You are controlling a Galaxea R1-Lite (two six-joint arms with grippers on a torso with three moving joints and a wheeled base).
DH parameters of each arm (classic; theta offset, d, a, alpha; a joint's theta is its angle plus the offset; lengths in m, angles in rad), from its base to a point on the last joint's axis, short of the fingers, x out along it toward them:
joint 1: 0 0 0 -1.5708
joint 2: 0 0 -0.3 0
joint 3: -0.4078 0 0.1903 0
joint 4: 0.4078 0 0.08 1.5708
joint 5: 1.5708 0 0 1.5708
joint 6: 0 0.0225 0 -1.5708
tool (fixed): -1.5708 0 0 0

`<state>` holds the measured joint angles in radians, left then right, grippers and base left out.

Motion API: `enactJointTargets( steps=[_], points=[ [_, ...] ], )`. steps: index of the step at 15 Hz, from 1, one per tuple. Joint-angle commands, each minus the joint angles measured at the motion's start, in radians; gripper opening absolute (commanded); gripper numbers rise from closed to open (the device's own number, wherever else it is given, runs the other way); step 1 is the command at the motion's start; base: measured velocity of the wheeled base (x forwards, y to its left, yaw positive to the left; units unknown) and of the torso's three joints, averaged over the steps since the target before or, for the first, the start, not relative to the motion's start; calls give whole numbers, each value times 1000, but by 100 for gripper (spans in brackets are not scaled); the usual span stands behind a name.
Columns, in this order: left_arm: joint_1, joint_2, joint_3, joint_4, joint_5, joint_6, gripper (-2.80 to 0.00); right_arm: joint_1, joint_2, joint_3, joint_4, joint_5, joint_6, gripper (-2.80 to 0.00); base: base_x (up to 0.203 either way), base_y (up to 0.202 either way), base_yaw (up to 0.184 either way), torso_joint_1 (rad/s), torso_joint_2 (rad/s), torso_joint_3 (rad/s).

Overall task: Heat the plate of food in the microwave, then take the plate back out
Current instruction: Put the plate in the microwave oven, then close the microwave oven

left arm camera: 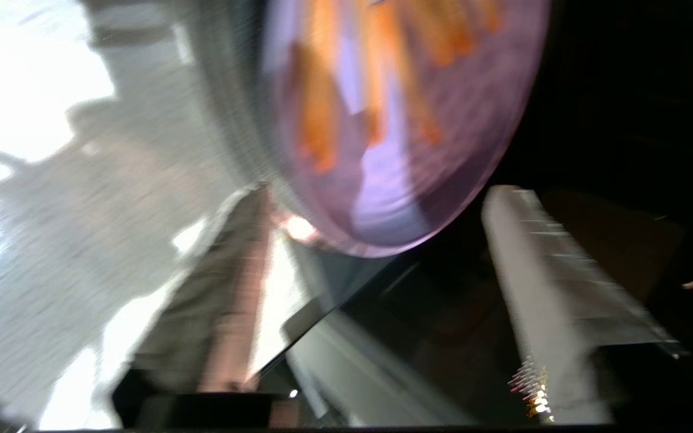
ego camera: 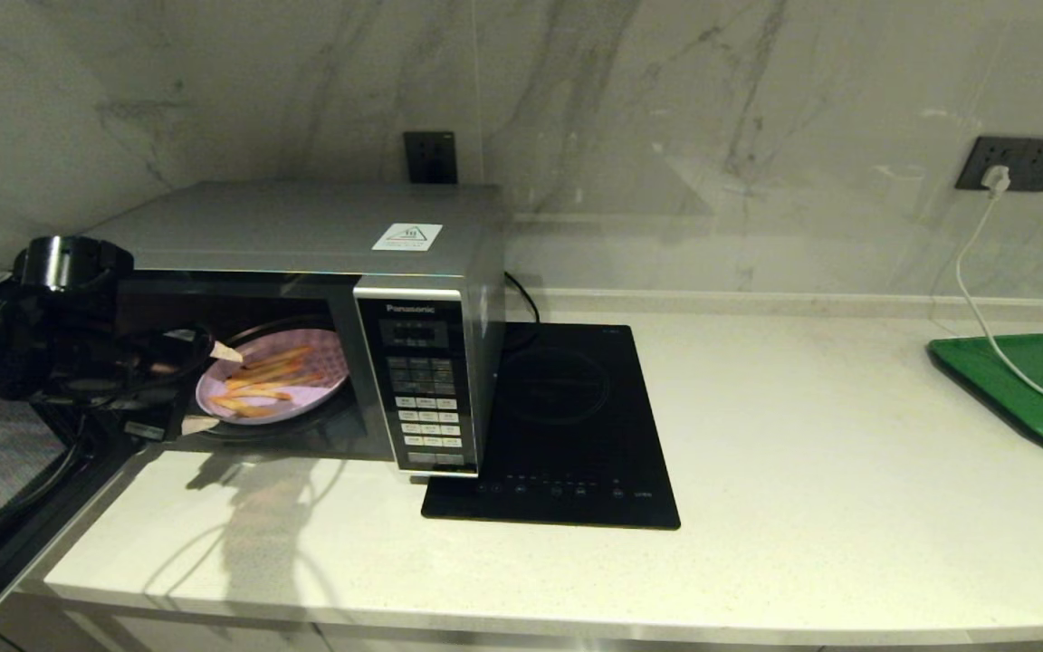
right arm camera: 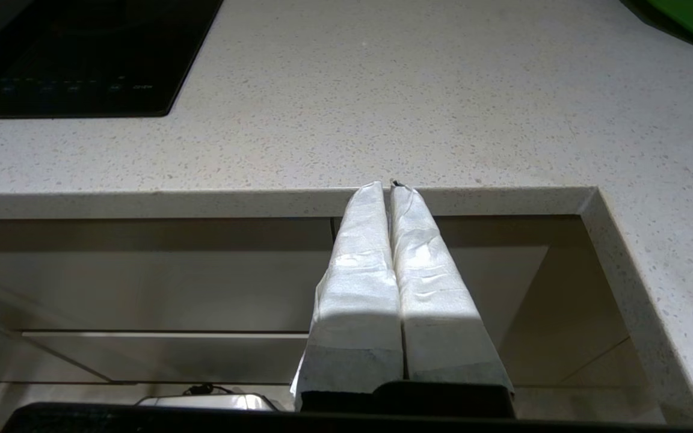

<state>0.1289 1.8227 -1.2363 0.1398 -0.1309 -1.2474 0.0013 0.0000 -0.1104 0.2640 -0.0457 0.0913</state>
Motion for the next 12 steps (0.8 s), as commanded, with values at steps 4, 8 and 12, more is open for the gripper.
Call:
enactJointTargets(
  steps=[4,8,12],
  points=[
    [-21,-300,225,13,-51,26,-280,0,0,0,1,0,1,-280,0,0,0,0,0,0],
    [5,-584,272,141,-53,174,-280,0,0,0,1,0,1,-280,0,0,0,0,0,0],
    [251,-639,63,287,-36,388,-280,0,0,0,1,0,1,-280,0,0,0,0,0,0]
  ],
)
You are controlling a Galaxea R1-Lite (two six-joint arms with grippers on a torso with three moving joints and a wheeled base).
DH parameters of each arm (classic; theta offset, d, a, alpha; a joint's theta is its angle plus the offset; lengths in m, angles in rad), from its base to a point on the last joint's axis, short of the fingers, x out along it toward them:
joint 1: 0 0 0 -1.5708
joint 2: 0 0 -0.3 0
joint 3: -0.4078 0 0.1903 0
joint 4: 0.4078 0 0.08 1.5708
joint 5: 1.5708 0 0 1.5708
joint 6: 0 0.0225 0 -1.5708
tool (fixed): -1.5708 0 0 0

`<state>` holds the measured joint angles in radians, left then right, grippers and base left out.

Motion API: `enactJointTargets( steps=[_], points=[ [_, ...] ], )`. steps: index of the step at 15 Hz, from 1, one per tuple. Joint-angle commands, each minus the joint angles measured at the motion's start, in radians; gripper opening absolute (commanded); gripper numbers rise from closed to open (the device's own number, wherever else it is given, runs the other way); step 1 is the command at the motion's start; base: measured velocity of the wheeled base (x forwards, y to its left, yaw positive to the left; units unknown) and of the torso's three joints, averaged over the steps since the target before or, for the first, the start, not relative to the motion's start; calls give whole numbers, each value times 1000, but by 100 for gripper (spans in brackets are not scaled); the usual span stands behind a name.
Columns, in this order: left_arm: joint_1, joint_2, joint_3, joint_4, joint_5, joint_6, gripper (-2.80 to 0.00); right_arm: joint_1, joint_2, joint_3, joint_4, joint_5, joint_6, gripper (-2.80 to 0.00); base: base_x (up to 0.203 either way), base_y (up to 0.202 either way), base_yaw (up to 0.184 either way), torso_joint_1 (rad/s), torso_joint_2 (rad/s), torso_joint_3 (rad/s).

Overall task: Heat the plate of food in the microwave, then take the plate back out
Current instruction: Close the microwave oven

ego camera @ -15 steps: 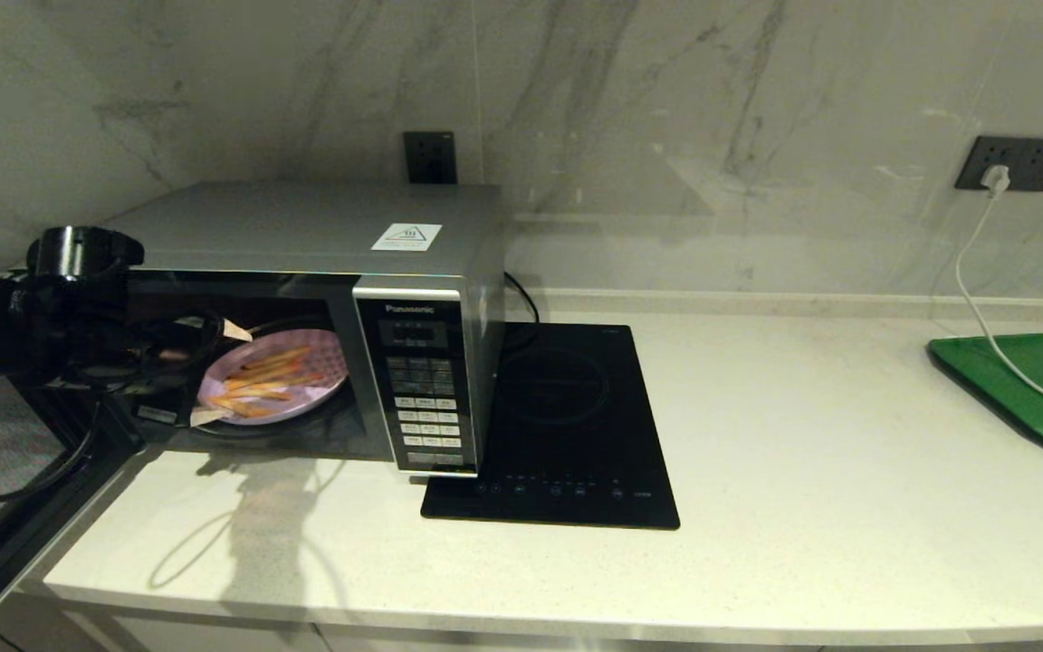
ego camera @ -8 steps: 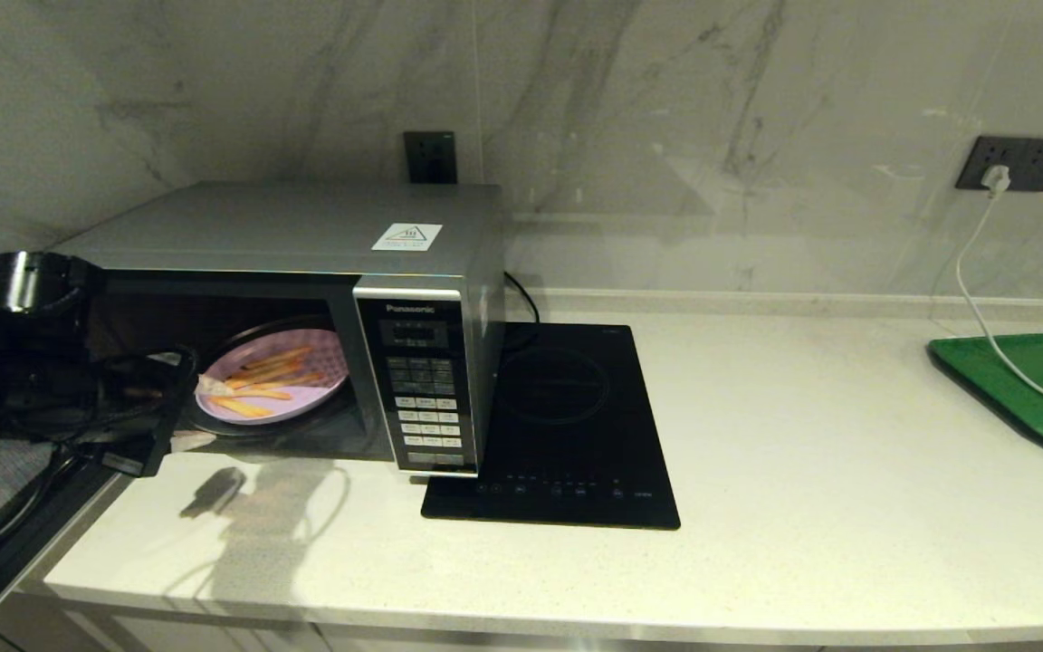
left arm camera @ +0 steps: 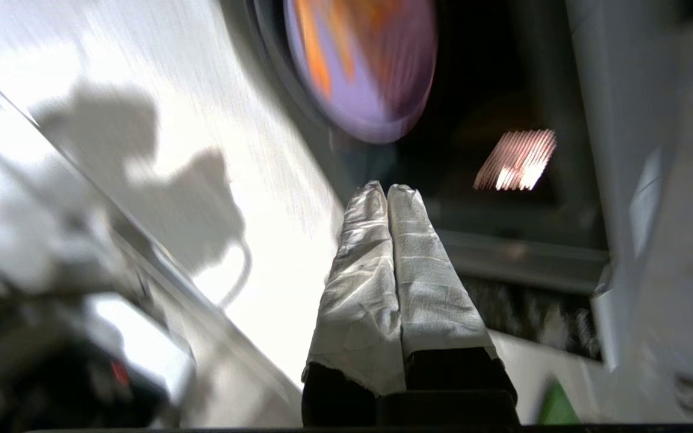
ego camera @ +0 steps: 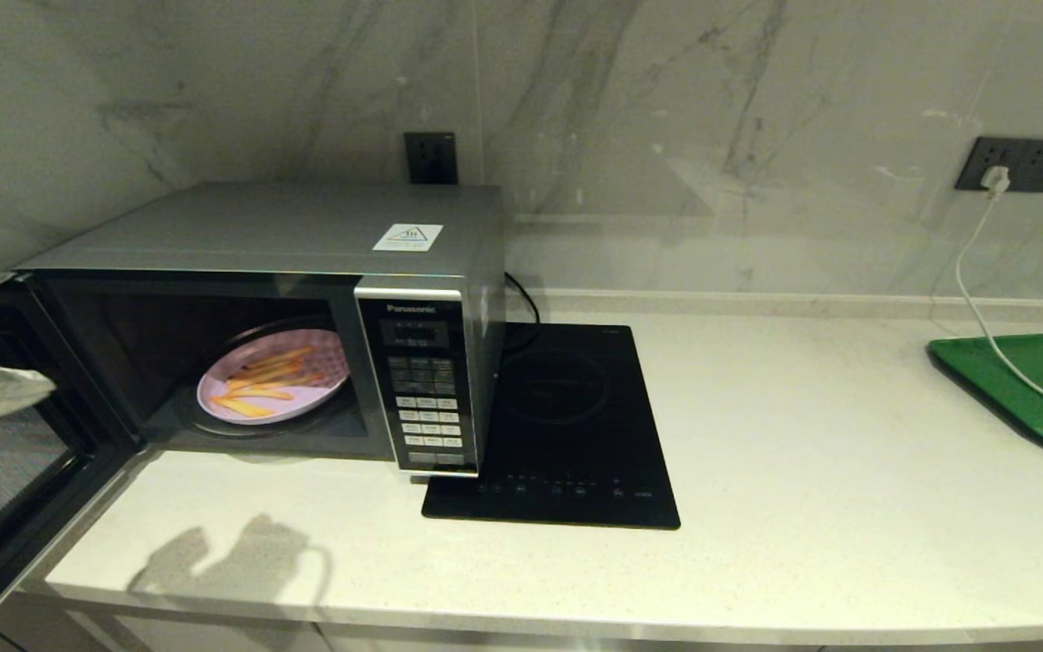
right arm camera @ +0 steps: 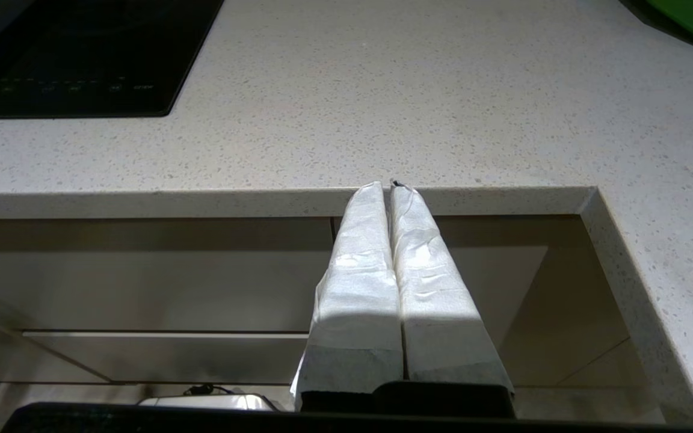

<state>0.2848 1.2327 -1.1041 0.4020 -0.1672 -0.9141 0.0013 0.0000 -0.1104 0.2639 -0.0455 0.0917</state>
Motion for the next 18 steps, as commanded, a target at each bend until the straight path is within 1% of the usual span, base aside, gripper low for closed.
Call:
enactJointTargets(
  steps=[1,3,4,5,7,9,11,12,13,16,17,18],
  points=[
    [187,-47,-113,38,1,129,-280,0,0,1,2,0,0,-280,0,0,0,0,0,0],
    [349,-37,-186,50,1,304,-280,0,0,0,2,0,0,-280,0,0,0,0,0,0],
    [424,-28,-207,51,-1,395,-280,0,0,1,2,0,0,-280,0,0,0,0,0,0],
    [490,-7,-218,49,-3,473,-280,0,0,0,2,0,0,-280,0,0,0,0,0,0],
    [608,76,-229,9,-5,543,-280,0,0,1,2,0,0,-280,0,0,0,0,0,0],
    [691,130,-238,-41,-5,591,-280,0,0,0,2,0,0,-280,0,0,0,0,0,0],
    [745,183,-256,-48,-4,628,-280,0,1,0,2,0,0,-280,0,0,0,0,0,0],
    [761,207,-273,-49,-4,634,-280,0,0,1,2,0,0,-280,0,0,0,0,0,0],
    [773,223,-285,-49,-5,636,-280,0,0,0,2,0,0,-280,0,0,0,0,0,0],
    [775,238,-286,-21,-10,635,-280,0,0,0,2,0,0,-280,0,0,0,0,0,0],
    [774,239,-288,15,-15,634,-280,0,0,0,2,0,0,-280,0,0,0,0,0,0],
    [770,240,-294,66,-48,631,-280,0,0,0,2,0,-1,-280,0,0,0,0,0,0]
  ],
)
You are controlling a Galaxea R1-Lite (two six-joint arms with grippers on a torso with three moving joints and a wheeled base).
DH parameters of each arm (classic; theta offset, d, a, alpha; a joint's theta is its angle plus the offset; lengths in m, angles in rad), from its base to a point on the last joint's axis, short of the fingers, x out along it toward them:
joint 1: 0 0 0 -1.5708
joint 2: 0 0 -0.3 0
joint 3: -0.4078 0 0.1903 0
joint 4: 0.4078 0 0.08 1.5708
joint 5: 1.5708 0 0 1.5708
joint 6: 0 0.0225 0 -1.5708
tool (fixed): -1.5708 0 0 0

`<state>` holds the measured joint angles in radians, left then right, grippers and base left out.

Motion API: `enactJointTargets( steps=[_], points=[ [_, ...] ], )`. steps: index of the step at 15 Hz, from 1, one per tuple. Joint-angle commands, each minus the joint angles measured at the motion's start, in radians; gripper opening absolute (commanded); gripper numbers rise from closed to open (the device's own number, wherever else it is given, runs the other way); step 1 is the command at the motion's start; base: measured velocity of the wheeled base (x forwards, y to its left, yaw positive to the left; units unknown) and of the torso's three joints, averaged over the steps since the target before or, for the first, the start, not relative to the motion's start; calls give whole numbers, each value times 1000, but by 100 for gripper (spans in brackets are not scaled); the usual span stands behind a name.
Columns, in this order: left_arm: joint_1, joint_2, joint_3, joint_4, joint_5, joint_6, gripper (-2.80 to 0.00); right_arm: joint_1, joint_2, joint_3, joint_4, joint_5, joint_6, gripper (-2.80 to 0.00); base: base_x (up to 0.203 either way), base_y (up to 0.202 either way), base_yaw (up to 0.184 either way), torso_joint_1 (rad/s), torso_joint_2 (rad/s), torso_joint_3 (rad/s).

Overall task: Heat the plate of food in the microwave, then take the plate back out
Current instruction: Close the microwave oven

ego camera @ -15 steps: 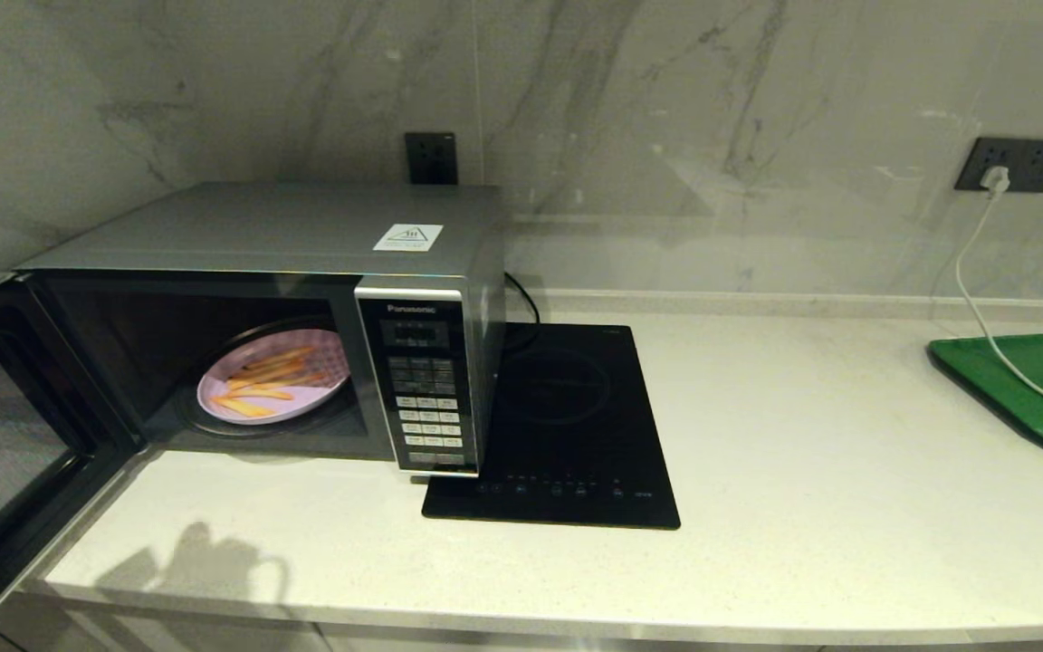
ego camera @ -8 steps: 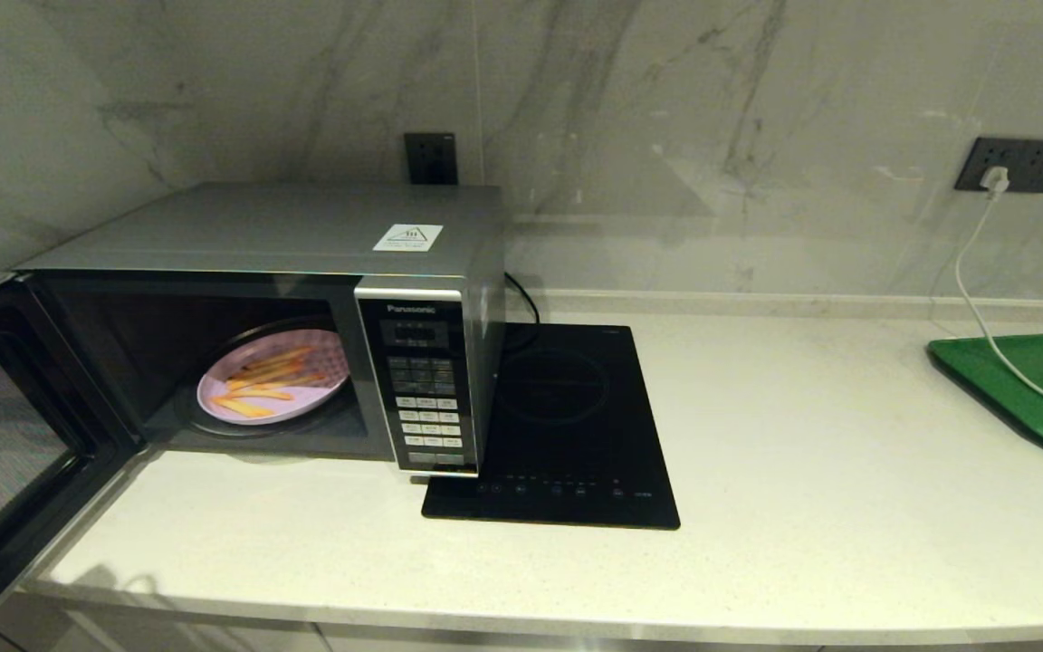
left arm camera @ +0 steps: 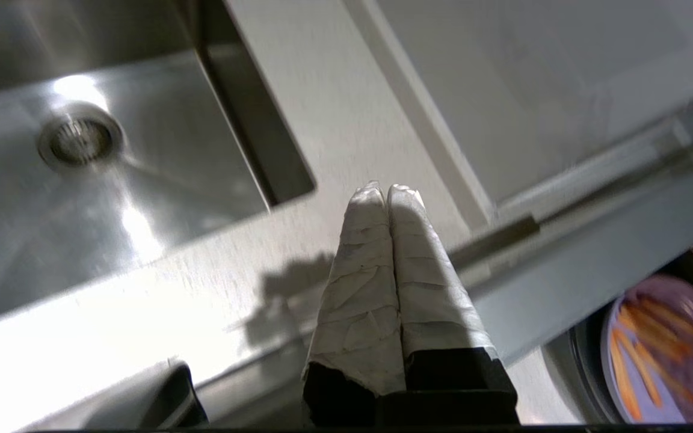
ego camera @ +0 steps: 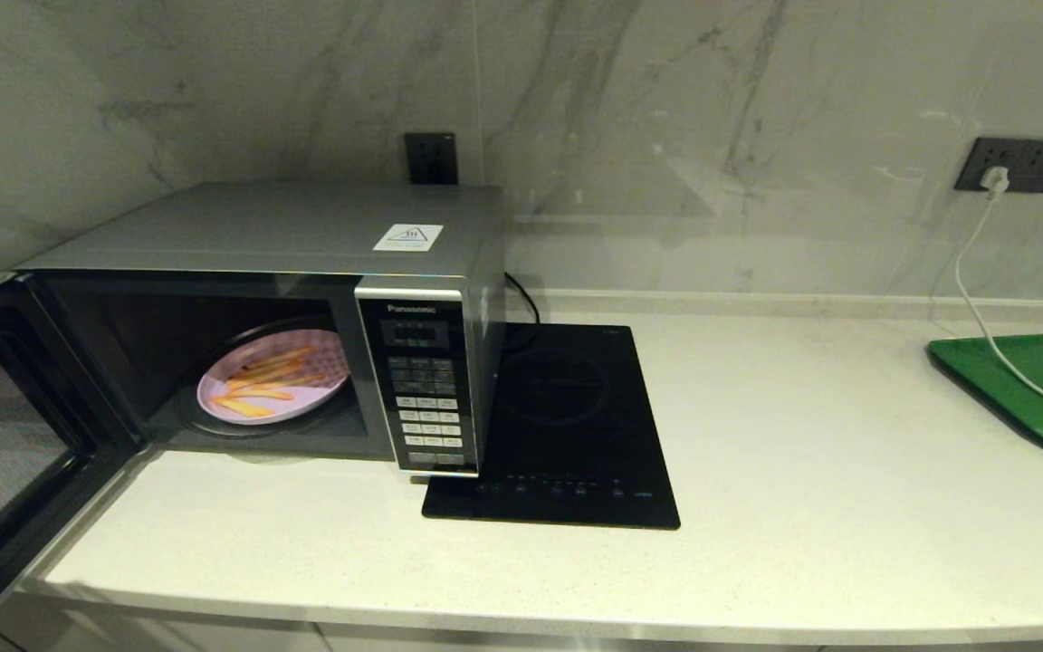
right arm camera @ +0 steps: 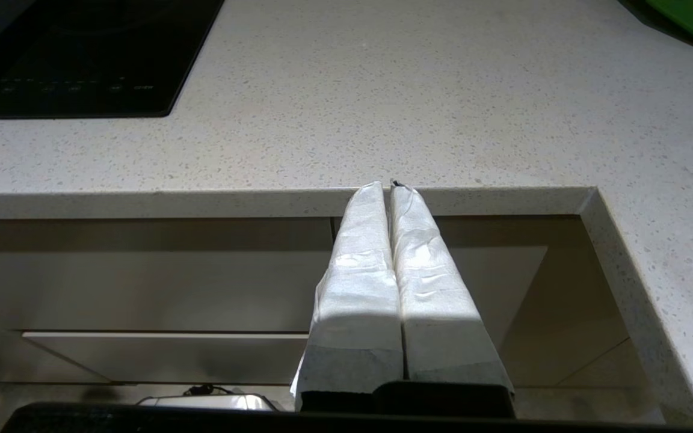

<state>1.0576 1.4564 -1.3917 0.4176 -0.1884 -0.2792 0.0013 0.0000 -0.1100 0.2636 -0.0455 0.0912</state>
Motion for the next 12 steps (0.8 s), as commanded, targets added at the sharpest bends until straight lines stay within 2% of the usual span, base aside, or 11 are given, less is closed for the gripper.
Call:
enactJointTargets(
  steps=[1,3,8,12],
  points=[
    [-5,18,-16,99,-54,-6,-280,0,0,0,2,0,1,-280,0,0,0,0,0,0],
    [-6,50,-52,203,-86,-16,-280,0,1,0,2,0,1,-280,0,0,0,0,0,0],
    [-7,82,-79,221,-88,-35,-280,0,0,0,2,0,1,-280,0,0,0,0,0,0],
    [-101,36,-79,278,-88,-82,-280,0,0,0,2,0,1,-280,0,0,0,0,0,0]
  ],
)
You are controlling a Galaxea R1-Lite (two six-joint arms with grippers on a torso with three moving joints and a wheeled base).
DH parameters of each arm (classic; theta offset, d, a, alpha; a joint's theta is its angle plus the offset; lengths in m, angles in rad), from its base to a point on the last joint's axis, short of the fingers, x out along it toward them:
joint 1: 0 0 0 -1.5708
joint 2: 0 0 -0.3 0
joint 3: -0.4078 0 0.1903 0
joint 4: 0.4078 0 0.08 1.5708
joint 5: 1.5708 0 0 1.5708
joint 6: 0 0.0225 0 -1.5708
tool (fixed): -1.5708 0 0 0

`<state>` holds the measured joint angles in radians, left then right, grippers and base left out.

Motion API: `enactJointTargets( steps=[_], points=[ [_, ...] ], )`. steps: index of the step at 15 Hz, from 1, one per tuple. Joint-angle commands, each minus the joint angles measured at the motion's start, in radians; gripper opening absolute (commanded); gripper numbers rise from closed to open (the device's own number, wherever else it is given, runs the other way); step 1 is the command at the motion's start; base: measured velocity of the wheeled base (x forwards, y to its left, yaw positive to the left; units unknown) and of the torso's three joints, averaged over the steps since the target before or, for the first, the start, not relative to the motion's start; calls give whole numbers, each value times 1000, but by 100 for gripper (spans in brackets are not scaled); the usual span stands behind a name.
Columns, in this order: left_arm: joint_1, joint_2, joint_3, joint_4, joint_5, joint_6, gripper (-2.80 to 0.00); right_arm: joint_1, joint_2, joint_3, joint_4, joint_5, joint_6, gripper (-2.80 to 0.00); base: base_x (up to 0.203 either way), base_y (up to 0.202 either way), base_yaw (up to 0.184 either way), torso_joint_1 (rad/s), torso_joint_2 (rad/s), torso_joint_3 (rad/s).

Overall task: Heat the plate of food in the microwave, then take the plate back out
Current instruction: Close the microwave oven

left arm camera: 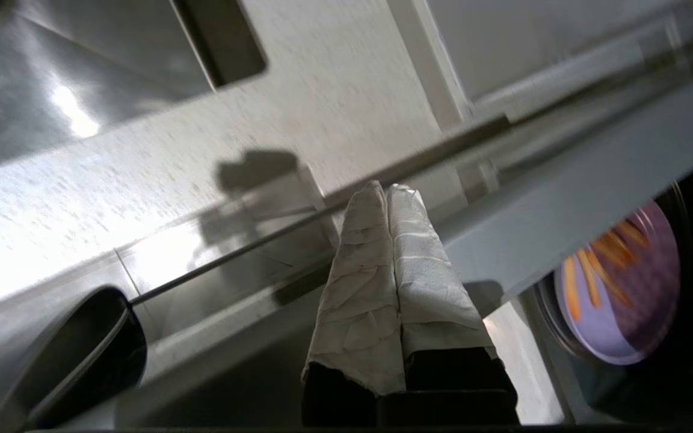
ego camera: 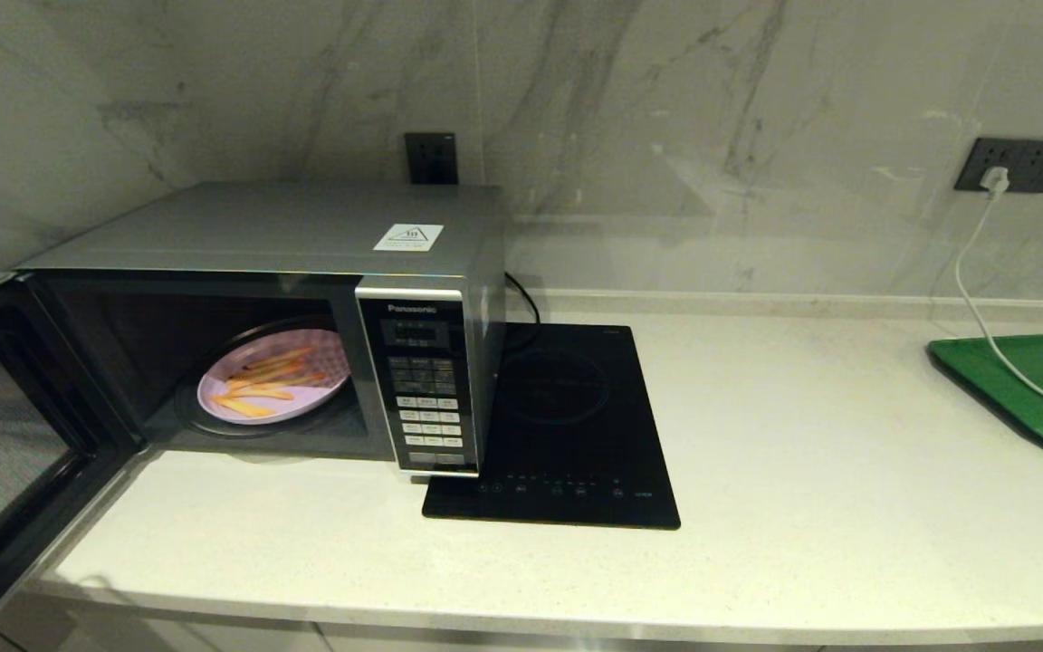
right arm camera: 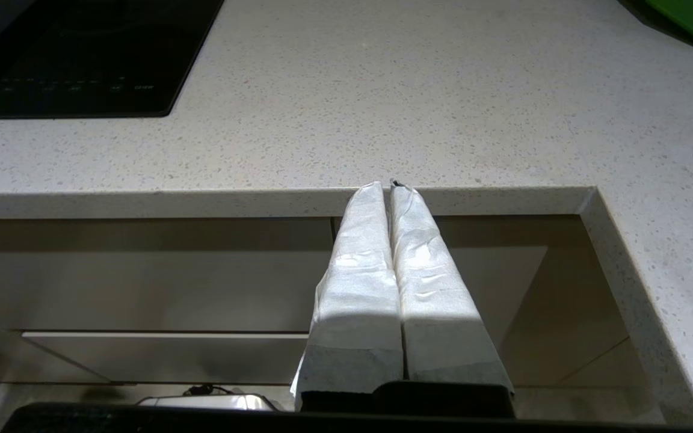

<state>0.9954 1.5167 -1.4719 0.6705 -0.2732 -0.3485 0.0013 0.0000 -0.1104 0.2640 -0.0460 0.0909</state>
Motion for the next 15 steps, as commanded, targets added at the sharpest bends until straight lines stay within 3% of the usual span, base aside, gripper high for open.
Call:
enactJointTargets(
  steps=[1,4,6,9,12,15],
  points=[
    [-68,-42,0,56,-3,-33,-280,0,0,0,1,0,1,-280,0,0,0,0,0,0],
    [-168,-81,1,146,-3,-113,-280,0,0,1,1,0,1,-280,0,0,0,0,0,0],
    [-281,-101,3,218,-3,-198,-280,0,0,1,1,0,1,-280,0,0,0,0,0,0],
    [-561,-126,6,313,-3,-409,-280,0,1,1,1,0,1,-280,0,0,0,0,0,0],
    [-904,-188,15,363,2,-603,-280,0,0,0,1,0,1,-280,0,0,0,0,0,0],
    [-1160,-189,19,380,93,-762,-280,0,0,0,1,0,1,-280,0,0,0,0,0,0]
  ],
)
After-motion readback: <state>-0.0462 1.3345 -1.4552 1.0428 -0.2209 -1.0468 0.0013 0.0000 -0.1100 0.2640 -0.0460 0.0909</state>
